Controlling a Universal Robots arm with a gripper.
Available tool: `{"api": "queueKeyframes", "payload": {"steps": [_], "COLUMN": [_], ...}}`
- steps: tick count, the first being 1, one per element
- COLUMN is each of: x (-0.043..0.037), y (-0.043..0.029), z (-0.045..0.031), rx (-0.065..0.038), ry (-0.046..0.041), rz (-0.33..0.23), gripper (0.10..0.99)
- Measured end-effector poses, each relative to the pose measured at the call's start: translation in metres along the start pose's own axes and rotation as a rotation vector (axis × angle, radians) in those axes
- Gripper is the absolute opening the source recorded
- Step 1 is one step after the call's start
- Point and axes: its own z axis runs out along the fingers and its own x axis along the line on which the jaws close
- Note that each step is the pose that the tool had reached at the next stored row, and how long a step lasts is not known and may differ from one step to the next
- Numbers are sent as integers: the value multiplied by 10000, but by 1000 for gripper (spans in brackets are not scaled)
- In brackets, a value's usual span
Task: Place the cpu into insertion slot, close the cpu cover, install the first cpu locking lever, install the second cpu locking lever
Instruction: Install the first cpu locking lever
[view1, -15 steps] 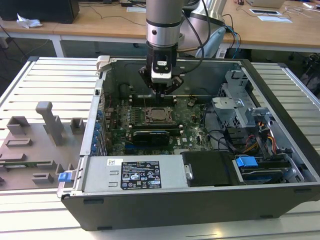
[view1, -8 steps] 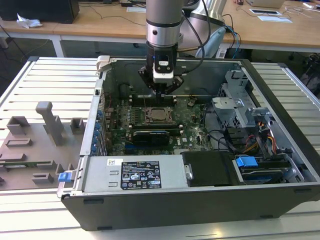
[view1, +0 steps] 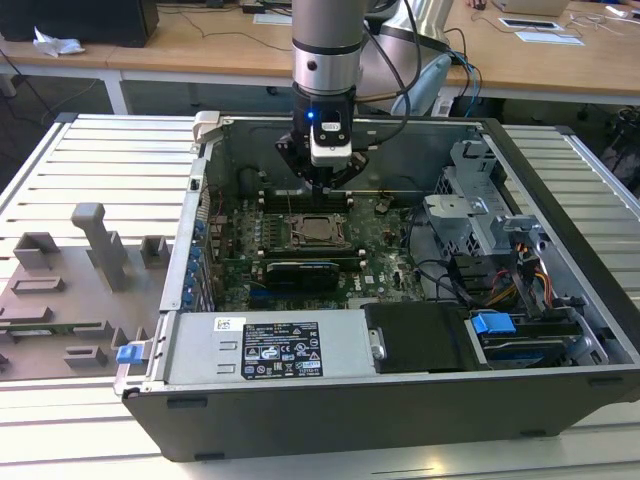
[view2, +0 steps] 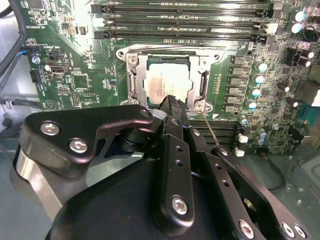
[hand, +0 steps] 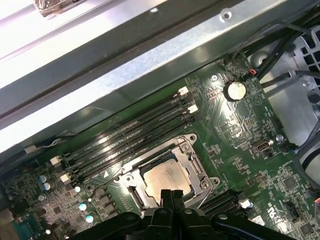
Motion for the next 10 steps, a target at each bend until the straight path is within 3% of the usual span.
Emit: {"api": "queueKeyframes", "payload": {"steps": [10], "x": [0], "y": [0], "z": [0], "rx": [-26], "ry": [-6], "rz": [-598], "gripper": [106]}}
